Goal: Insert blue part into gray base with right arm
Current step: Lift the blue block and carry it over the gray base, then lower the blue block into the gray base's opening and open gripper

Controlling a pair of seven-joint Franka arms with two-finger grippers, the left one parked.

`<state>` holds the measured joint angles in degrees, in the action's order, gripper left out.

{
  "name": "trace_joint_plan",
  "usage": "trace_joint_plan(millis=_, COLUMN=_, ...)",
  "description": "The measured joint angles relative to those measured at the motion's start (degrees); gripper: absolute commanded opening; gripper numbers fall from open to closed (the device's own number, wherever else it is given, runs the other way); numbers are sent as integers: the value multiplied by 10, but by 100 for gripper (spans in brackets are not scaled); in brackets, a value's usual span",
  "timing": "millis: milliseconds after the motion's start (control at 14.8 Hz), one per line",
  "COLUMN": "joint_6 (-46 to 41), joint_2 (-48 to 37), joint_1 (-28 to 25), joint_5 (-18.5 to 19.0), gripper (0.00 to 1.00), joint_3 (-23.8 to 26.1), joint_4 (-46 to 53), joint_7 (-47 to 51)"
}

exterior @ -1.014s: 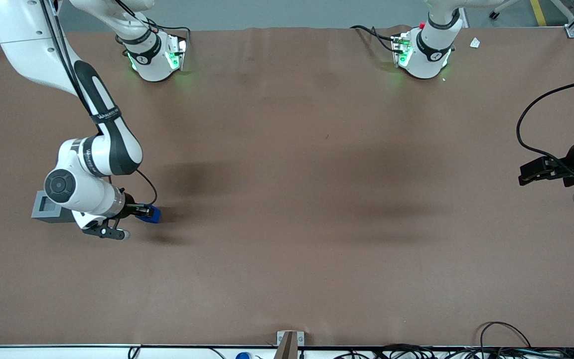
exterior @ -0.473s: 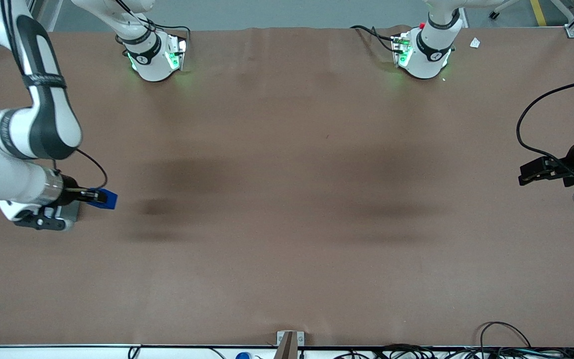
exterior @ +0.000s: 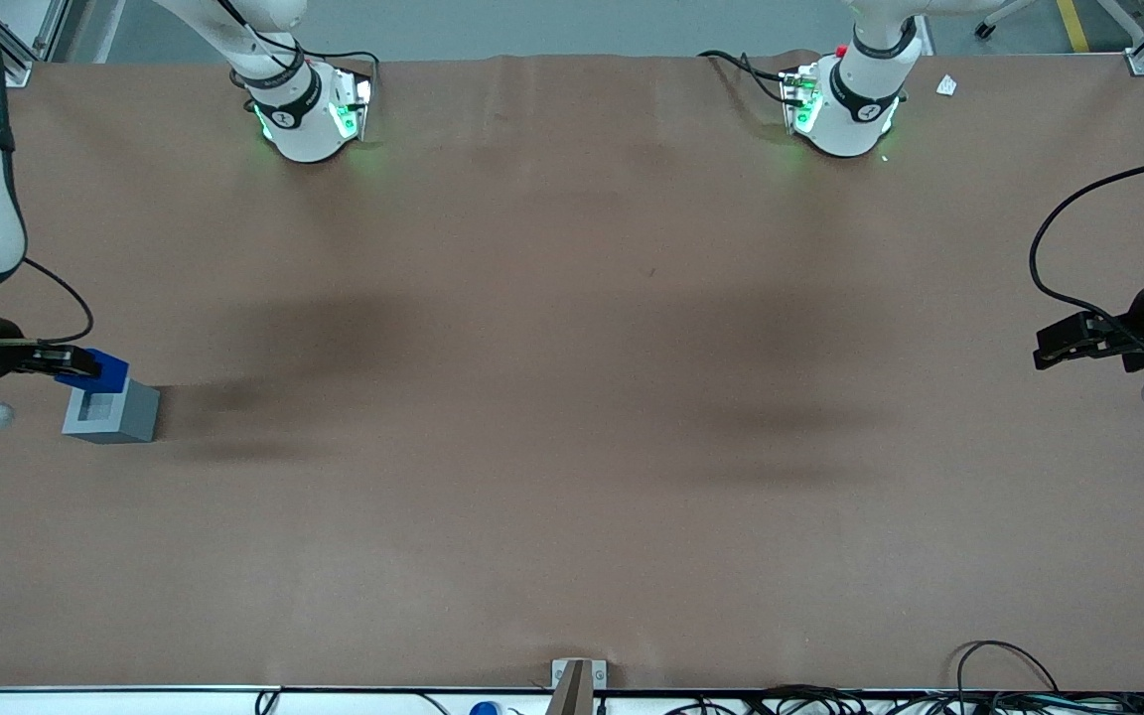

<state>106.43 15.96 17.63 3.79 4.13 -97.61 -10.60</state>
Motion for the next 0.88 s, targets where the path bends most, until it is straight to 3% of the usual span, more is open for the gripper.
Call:
trace_joint_plan(millis=271, joint_6=49, joint_2=37, joint_1=38, joint_5=6, gripper=0, joint_3=0, joint_4=0, joint_7=-68)
trace_joint_plan(millis=879, joint_6=68, joint_2=120, joint_1=68, joint_5=6, gripper=0, joint_3=-1, joint_4=49, joint_7=-65)
